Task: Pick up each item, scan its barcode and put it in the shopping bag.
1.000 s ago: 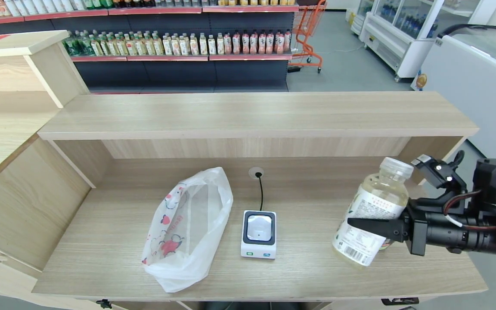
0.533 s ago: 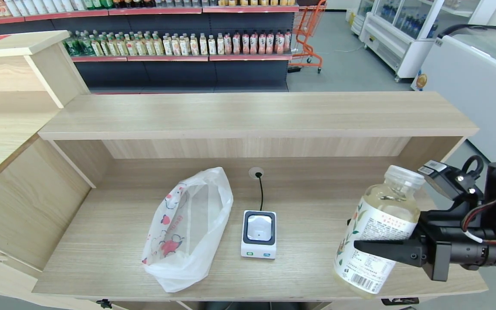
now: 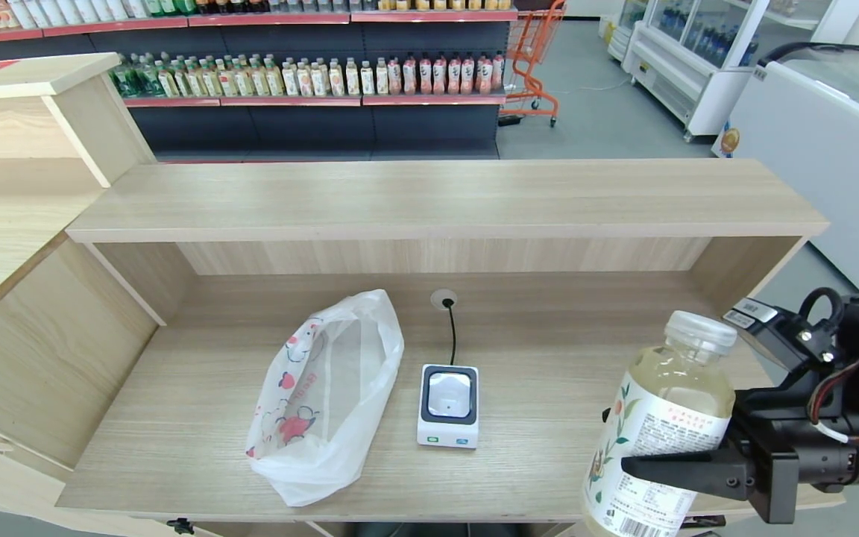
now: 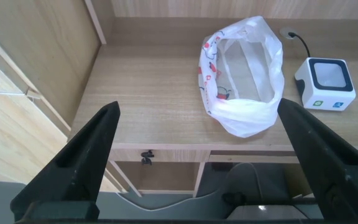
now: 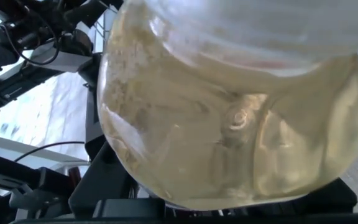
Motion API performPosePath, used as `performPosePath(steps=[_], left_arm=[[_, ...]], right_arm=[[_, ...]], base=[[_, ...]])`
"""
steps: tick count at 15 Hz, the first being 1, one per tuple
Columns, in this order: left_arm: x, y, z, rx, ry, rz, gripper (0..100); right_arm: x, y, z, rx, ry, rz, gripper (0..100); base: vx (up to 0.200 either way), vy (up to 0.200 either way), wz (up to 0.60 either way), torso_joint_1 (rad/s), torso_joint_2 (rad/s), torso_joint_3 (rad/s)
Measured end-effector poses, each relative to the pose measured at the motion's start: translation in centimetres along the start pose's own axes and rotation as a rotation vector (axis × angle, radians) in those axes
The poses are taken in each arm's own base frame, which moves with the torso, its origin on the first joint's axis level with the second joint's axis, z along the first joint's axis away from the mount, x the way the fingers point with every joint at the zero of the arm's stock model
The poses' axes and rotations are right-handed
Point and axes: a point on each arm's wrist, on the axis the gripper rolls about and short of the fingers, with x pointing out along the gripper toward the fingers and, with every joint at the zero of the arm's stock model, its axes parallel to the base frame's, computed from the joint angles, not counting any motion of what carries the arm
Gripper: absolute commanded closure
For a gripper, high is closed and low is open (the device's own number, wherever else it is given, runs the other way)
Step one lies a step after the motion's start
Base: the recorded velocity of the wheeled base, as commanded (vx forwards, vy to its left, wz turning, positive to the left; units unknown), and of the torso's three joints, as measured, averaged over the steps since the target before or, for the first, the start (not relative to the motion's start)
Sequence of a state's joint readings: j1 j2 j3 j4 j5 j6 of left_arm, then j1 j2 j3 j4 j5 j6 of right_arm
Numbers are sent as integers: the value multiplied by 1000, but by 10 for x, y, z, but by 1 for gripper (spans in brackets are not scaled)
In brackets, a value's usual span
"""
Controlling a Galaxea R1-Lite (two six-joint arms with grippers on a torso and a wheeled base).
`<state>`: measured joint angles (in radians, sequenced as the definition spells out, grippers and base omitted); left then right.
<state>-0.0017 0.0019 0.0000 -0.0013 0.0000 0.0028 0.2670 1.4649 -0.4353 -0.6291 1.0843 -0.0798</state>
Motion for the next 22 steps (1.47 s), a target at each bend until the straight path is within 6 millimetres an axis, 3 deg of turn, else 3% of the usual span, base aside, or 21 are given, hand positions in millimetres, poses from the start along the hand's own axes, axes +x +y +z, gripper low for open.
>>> performPosePath(steps=[22], left_arm=[[0,0,0,0,0,0,0]], right_arm=[[1,11,8,63,4,34,100]], base=[[0,0,0,0,0,0]])
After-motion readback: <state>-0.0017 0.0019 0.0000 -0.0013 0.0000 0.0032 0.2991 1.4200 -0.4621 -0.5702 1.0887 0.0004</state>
